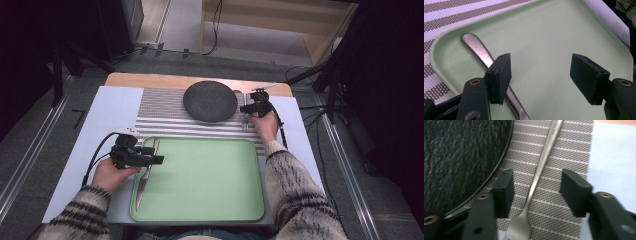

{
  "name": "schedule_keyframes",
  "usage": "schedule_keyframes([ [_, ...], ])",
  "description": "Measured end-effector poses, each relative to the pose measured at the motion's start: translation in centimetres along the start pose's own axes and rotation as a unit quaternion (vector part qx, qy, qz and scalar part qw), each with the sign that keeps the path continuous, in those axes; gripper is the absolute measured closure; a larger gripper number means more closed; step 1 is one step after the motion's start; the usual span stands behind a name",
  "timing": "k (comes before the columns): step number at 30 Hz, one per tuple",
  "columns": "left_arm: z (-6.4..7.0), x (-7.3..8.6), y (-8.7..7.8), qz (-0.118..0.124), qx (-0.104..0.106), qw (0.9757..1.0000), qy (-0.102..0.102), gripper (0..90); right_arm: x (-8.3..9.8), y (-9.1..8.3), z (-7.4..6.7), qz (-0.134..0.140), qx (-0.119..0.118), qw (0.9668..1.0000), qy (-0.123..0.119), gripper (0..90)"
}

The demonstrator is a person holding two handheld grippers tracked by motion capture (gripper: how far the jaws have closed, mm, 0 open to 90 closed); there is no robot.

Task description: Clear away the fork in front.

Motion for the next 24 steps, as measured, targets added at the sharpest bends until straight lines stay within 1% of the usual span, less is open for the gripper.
schedule_keyframes([
  [1,0.0,0.01,0.02,0.0,0.001,1.0,0.0,34.1,0.07,0.04,-0.09,-0.003,-0.002,1.0,0.0,46.4],
  [3,0.0,0.01,0.02,-0.001,0.001,1.0,0.001,34.1,0.2,0.19,-0.2,-0.012,0.002,0.9999,-0.005,49.9],
  [7,0.0,0.01,0.03,-0.001,0.001,1.0,0.001,34.1,0.17,0.19,-0.44,-0.026,0.017,0.9994,-0.013,58.4],
  [11,-0.06,0.02,0.03,-0.002,-0.003,1.0,0.001,34.1,0.05,0.16,-0.6,-0.043,0.046,0.9978,-0.022,69.0],
  [12,-0.08,0.03,0.03,-0.003,-0.003,1.0,0.001,34.1,-0.01,0.18,-0.58,-0.047,0.051,0.9974,-0.019,73.6],
  [13,-0.11,0.04,0.03,-0.003,-0.004,1.0,0.001,34.1,-0.04,0.19,-0.55,-0.049,0.049,0.9975,-0.016,74.3],
  [14,-0.12,0.03,0.06,-0.002,-0.003,1.0,0.001,34.1,-0.1,0.21,-0.52,-0.053,0.05,0.9974,-0.004,75.2],
  [16,-0.15,0.05,0.09,-0.003,-0.003,1.0,0.001,34.1,-0.15,0.23,-0.56,-0.056,0.054,0.997,-0.002,76.3],
  [19,-0.19,0.07,0.11,-0.004,-0.004,1.0,0.0,34.1,-0.19,0.28,-0.45,-0.055,0.058,0.9967,0.009,81.7],
  [24,-0.23,0.05,0.09,-0.003,-0.004,1.0,0.0,34.1,-0.17,0.26,-0.34,-0.054,0.052,0.997,0.019,82.1],
])
Point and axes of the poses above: each handheld gripper's, and its own axes: y roughly forward along the jaws, x roughly out of its underside, z roughly to its right, the point moved 7 cm from there along y, roughly forward along the jaws, and after that the axes turned 4 degrees about x, right-handed, at the moved point
